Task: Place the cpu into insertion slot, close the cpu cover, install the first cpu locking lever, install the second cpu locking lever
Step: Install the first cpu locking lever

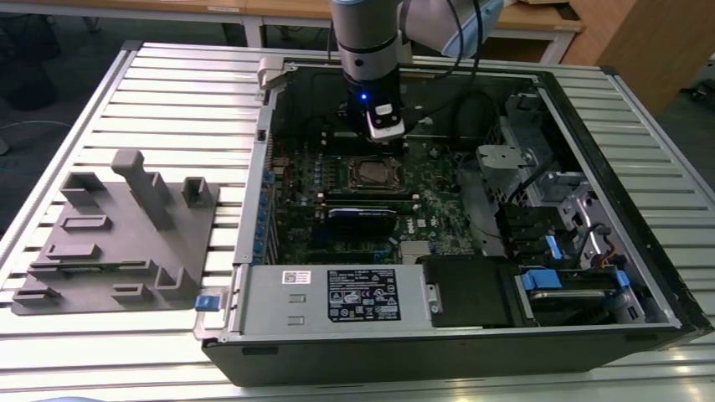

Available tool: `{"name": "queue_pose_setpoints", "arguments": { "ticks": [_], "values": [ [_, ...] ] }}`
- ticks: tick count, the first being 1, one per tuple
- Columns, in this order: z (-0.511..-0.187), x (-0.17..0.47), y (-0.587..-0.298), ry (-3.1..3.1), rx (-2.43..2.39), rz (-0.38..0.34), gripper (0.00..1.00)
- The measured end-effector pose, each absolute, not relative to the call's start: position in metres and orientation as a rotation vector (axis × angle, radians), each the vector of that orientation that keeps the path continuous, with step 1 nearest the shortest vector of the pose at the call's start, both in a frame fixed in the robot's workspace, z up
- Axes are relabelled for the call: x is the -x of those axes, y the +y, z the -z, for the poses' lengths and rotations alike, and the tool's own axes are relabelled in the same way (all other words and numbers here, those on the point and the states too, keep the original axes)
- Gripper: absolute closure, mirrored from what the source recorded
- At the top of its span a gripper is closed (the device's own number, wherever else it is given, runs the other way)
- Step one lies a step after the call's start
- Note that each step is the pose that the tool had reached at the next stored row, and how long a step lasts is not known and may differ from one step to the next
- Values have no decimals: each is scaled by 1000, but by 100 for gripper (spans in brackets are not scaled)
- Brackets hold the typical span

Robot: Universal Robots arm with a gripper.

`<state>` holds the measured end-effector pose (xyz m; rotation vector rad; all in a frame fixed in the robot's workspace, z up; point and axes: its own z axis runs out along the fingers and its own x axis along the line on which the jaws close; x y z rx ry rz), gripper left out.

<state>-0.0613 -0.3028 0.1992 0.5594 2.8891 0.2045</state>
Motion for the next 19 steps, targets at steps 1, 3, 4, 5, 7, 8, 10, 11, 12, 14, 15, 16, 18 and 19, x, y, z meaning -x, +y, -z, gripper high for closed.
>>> {"name": "queue_pose_setpoints", "arguments": {
  "ticks": [1,3,4,5,7,8,10,11,12,14,15,16,18,19],
  "values": [
    [-199,61,-303,2889,-560,-204,89],
    [-199,61,-303,2888,-562,-200,89],
    [-199,61,-303,2888,-563,-197,89],
    [-199,61,-303,2888,-563,-194,89],
    [-198,61,-303,2887,-564,-189,89],
    [-199,61,-303,2887,-564,-189,89],
    [-198,61,-302,2887,-564,-189,89],
    [-198,60,-302,2887,-564,-189,89],
    [-198,60,-301,2887,-564,-189,89],
    [-198,59,-301,2887,-564,-189,89],
    [-198,59,-301,2887,-564,-189,89],
    [-198,59,-301,2887,-564,-189,89],
    [-198,59,-301,2887,-564,-189,89],
    [-198,59,-301,2887,-564,-189,89]
  ]
}}
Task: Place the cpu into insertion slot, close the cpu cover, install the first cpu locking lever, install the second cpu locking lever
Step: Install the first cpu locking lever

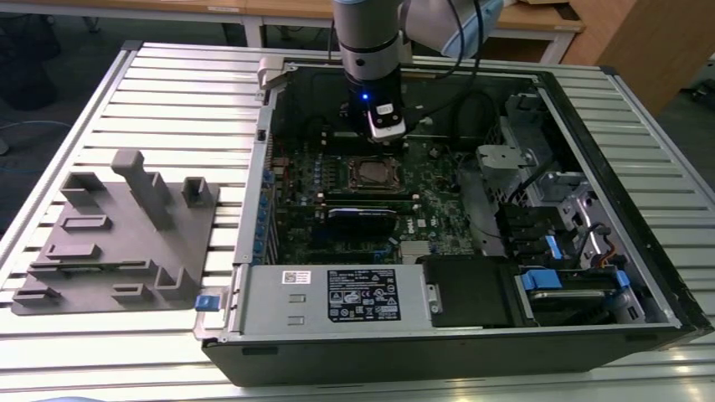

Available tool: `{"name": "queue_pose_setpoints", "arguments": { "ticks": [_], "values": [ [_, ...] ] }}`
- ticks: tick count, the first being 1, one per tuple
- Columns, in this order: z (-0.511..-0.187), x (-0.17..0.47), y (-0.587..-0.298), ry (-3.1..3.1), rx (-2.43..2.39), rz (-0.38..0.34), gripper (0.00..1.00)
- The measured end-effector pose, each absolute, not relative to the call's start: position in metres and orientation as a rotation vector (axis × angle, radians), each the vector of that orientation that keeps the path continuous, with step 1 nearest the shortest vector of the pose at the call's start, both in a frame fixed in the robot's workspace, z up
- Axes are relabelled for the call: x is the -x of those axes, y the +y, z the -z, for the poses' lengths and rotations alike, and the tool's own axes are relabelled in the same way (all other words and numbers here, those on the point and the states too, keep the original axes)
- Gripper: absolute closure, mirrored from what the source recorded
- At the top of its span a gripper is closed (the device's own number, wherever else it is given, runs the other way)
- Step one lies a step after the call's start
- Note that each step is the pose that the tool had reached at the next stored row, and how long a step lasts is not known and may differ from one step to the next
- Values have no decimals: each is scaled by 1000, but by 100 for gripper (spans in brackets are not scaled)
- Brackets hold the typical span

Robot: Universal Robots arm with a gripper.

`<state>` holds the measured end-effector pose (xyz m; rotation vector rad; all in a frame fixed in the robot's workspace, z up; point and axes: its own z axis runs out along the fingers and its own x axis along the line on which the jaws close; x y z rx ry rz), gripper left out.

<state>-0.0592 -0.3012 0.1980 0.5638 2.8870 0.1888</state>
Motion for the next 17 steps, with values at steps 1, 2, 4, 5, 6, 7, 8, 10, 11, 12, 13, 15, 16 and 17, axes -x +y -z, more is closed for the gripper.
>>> {"name": "queue_pose_setpoints", "arguments": {
  "ticks": [1,2,4,5,6,7,8,10,11,12,13,15,16,17],
  "values": [
    [-198,59,-301,2887,-564,-188,89],
    [-198,59,-301,2887,-564,-187,89],
    [-198,59,-301,2887,-563,-182,89],
    [-198,59,-301,2887,-563,-178,89],
    [-198,59,-301,2886,-562,-173,89],
    [-197,59,-301,2886,-561,-167,89],
    [-197,59,-301,2885,-560,-160,89],
    [-197,59,-301,2884,-558,-144,89],
    [-197,59,-301,2883,-557,-135,89],
    [-196,59,-301,2882,-556,-126,89],
    [-196,59,-301,2880,-554,-118,89],
    [-195,59,-301,2877,-553,-110,89],
    [-195,59,-301,2876,-552,-109,89],
    [-194,59,-301,2875,-552,-109,89]
  ]
}}
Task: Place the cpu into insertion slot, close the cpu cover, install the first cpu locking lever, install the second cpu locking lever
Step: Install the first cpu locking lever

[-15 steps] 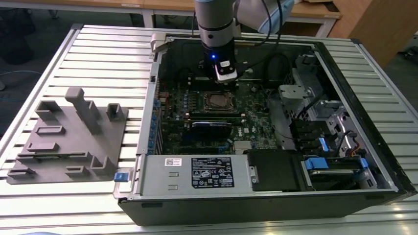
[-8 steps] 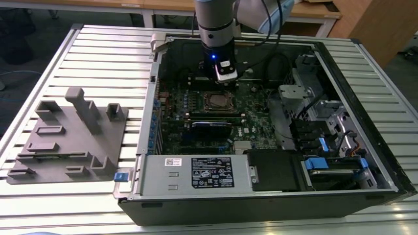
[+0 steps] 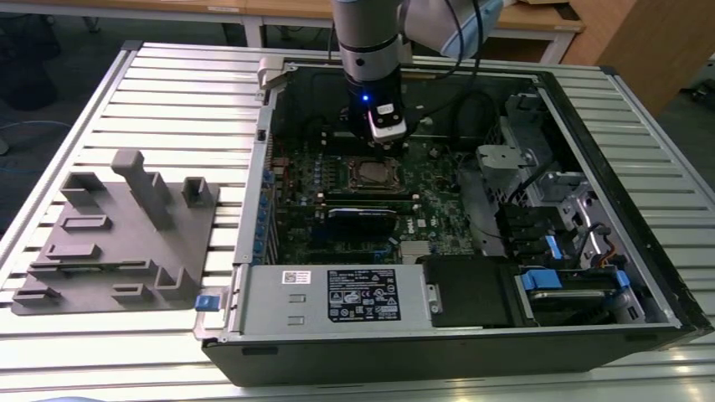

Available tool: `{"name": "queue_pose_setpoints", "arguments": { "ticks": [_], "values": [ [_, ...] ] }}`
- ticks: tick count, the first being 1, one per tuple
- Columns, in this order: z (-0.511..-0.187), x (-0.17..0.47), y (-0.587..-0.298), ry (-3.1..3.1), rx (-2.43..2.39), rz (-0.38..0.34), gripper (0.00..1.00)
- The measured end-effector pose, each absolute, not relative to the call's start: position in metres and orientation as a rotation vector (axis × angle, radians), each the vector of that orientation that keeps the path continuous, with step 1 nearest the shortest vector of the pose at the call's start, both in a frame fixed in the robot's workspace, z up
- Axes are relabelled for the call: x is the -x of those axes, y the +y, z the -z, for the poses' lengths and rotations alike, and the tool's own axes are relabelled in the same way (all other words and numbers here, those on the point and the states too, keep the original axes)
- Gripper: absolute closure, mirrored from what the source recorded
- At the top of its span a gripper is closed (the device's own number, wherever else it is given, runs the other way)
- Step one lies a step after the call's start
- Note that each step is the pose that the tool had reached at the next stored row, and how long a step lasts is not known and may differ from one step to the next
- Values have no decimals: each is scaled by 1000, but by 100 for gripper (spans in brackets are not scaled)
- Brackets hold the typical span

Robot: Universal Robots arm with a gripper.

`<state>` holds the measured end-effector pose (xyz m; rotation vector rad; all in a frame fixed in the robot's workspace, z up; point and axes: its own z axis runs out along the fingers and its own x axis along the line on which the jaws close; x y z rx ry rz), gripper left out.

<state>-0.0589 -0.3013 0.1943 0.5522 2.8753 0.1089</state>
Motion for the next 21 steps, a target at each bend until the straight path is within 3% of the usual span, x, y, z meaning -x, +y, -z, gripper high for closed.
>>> {"name": "queue_pose_setpoints", "arguments": {
  "ticks": [21],
  "values": [
    [-204,53,-300,2888,-555,-102,89]
  ]
}}
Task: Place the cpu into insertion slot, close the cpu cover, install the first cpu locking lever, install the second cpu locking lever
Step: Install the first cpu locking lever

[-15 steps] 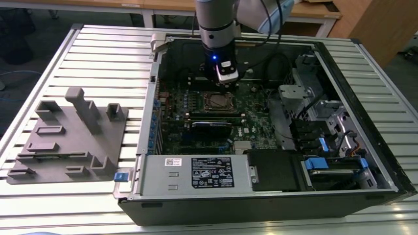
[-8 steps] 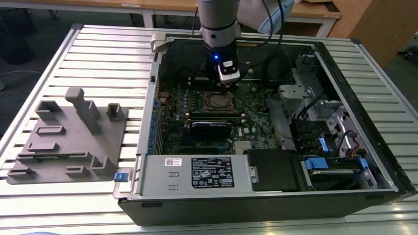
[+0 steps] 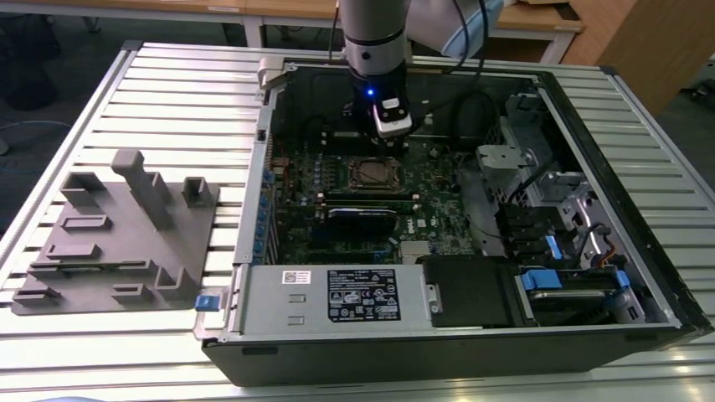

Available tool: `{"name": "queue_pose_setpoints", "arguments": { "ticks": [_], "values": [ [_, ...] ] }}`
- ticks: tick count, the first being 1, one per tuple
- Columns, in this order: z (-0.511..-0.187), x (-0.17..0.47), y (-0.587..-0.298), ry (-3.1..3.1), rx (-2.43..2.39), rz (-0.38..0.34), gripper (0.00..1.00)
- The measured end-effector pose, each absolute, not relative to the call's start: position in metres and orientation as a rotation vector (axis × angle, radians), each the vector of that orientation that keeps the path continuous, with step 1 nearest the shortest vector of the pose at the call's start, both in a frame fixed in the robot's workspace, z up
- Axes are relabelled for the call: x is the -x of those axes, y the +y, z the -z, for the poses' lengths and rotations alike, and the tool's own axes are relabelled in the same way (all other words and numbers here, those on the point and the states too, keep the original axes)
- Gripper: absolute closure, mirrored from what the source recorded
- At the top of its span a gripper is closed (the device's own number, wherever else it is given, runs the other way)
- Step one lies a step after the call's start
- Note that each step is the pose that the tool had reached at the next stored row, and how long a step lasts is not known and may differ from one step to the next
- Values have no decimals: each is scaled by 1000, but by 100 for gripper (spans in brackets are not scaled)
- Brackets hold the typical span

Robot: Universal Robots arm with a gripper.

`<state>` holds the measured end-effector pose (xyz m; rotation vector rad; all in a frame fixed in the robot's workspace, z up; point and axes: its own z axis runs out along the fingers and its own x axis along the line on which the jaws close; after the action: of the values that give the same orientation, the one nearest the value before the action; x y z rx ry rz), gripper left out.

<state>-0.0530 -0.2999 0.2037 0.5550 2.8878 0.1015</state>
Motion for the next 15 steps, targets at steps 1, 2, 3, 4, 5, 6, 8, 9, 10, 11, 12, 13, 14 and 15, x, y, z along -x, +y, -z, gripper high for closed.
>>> {"name": "queue_pose_setpoints", "arguments": {
  "ticks": [1,2,3,4,5,6,8,9,10,11,12,13,14,15],
  "values": [
    [-205,53,-300,2888,-555,-101,89],
    [-207,53,-300,2888,-555,-101,89],
    [-208,53,-300,2888,-555,-101,89],
    [-209,53,-300,2888,-555,-101,89],
    [-209,53,-300,2888,-555,-102,89],
    [-209,53,-300,2888,-555,-102,89],
    [-209,53,-300,2888,-555,-102,89],
    [-209,53,-300,2888,-555,-102,89],
    [-209,53,-300,2889,-555,-101,89],
    [-209,53,-300,2899,-557,-98,89],
    [-209,53,-300,2915,-560,-92,89],
    [-209,52,-300,2932,-564,-86,89],
    [-209,52,-300,2949,-567,-79,89],
    [-209,52,-300,2963,-570,-73,89]
  ]
}}
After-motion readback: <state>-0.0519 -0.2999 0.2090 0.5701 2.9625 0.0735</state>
